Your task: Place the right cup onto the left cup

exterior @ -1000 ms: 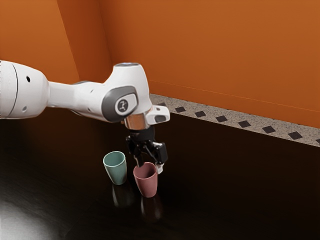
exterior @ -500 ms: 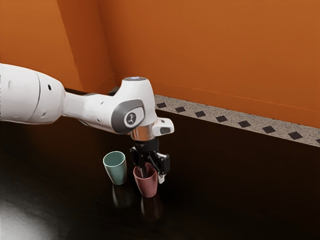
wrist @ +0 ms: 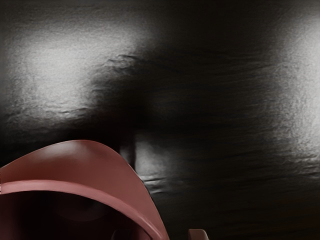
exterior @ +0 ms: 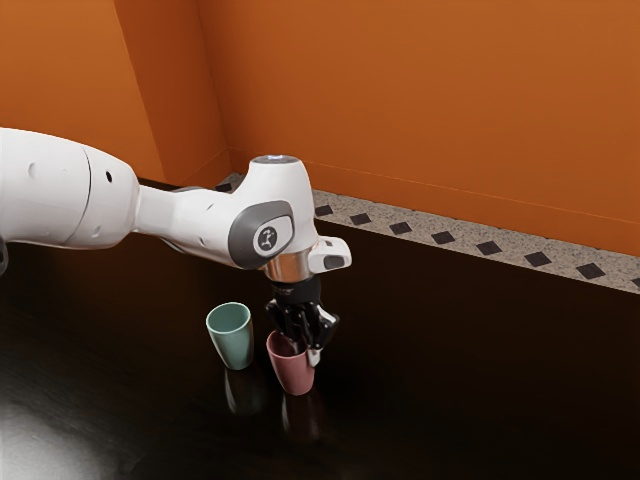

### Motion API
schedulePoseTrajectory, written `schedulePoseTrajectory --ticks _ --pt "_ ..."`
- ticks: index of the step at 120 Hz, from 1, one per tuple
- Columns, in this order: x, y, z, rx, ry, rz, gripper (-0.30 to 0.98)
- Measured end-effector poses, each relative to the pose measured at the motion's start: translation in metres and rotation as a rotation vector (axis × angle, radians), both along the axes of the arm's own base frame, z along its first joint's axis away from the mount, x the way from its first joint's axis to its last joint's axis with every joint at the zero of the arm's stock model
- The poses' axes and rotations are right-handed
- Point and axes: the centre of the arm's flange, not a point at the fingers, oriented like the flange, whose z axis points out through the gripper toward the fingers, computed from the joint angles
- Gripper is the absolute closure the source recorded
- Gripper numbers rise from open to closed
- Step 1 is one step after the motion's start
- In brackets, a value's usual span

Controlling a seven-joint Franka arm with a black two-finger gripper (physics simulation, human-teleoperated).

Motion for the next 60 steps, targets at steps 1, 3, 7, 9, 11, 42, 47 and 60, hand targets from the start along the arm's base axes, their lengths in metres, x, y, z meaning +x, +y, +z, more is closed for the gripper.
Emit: schedulePoseTrajectory --ticks 1,3,7,9,11,42,47,60 --pt "0.000 0.000 0.000 0.000 0.000 0.000 0.64" --pt "0.000 0.000 0.000 0.000 0.000 0.000 0.65" --pt "0.000 0.000 0.000 0.001 0.000 0.000 0.67" --pt "0.000 0.000 0.000 0.001 0.001 0.001 0.68" --pt "0.000 0.000 0.000 0.001 0.001 0.001 0.69" --pt "-0.001 -0.005 0.002 0.012 -0.008 -0.010 0.78" --pt "-0.001 -0.005 0.004 0.015 -0.012 -0.013 0.78" --pt "-0.002 -0.005 0.013 0.029 -0.026 -0.023 0.78"
